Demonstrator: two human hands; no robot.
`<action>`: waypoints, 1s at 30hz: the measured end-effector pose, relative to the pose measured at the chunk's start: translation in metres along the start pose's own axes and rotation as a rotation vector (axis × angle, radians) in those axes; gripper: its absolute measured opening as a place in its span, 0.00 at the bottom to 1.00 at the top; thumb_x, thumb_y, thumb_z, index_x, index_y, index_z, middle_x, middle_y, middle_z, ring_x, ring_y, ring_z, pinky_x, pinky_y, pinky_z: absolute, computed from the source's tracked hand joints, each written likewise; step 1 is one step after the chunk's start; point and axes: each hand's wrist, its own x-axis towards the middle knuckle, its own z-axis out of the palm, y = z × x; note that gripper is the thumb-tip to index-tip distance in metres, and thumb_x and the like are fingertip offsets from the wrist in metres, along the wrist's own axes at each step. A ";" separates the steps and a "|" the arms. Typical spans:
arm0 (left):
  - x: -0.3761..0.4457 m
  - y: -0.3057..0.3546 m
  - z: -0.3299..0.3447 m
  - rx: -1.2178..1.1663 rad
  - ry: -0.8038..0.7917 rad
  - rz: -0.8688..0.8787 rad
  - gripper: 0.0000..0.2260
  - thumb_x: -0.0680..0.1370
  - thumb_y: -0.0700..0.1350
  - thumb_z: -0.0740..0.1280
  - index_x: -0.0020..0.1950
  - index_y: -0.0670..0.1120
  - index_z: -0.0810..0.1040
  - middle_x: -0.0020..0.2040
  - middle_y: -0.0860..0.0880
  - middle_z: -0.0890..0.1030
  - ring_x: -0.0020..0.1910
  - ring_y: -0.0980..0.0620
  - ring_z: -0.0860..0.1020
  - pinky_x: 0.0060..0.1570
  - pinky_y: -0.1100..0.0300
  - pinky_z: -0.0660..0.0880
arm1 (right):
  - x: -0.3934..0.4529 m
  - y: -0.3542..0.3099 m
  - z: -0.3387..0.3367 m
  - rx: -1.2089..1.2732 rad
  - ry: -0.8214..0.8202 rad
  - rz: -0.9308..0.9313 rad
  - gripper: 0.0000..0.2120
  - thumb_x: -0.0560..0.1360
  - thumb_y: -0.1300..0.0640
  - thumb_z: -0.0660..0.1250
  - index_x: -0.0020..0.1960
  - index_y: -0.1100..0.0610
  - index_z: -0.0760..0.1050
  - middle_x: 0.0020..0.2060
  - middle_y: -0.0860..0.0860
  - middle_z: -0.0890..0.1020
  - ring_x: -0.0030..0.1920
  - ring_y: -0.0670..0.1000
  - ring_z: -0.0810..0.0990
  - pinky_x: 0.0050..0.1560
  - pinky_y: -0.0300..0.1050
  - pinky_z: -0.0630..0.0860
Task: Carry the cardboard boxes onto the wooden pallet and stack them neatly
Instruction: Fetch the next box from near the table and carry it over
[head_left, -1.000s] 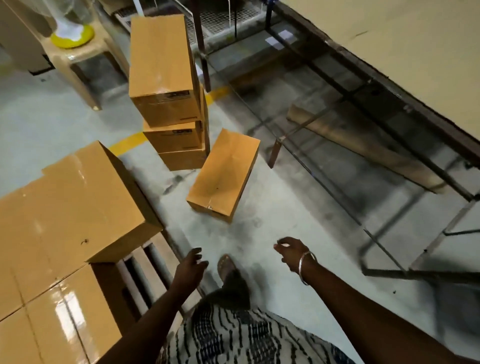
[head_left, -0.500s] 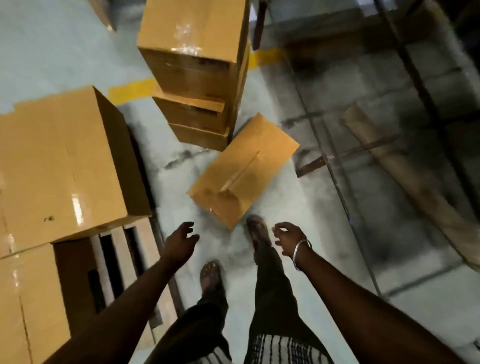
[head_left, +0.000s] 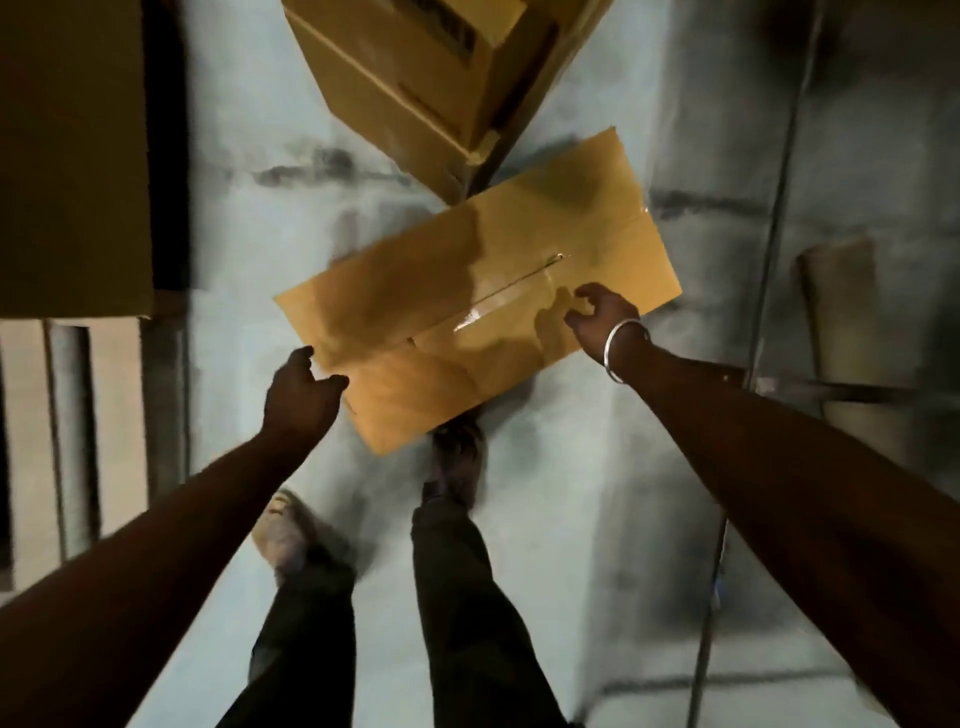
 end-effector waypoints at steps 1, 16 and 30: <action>0.007 0.001 0.010 -0.047 0.014 -0.015 0.28 0.76 0.42 0.70 0.74 0.42 0.66 0.69 0.42 0.73 0.66 0.42 0.73 0.61 0.52 0.70 | 0.017 0.004 0.001 -0.035 0.019 -0.012 0.22 0.74 0.54 0.70 0.67 0.56 0.74 0.62 0.59 0.79 0.63 0.60 0.76 0.62 0.46 0.70; 0.083 -0.058 0.071 -0.753 -0.006 -0.242 0.25 0.69 0.35 0.68 0.65 0.43 0.71 0.59 0.44 0.78 0.51 0.44 0.82 0.50 0.48 0.82 | 0.137 0.032 -0.035 -0.099 0.153 0.194 0.51 0.62 0.43 0.80 0.75 0.56 0.57 0.71 0.57 0.68 0.69 0.59 0.69 0.65 0.50 0.70; -0.073 -0.196 -0.077 -0.901 0.245 -0.351 0.19 0.62 0.44 0.71 0.51 0.56 0.75 0.52 0.44 0.82 0.51 0.37 0.81 0.46 0.36 0.80 | -0.117 -0.052 -0.003 -0.154 0.297 0.008 0.49 0.49 0.22 0.70 0.62 0.49 0.66 0.59 0.58 0.76 0.59 0.63 0.76 0.60 0.59 0.75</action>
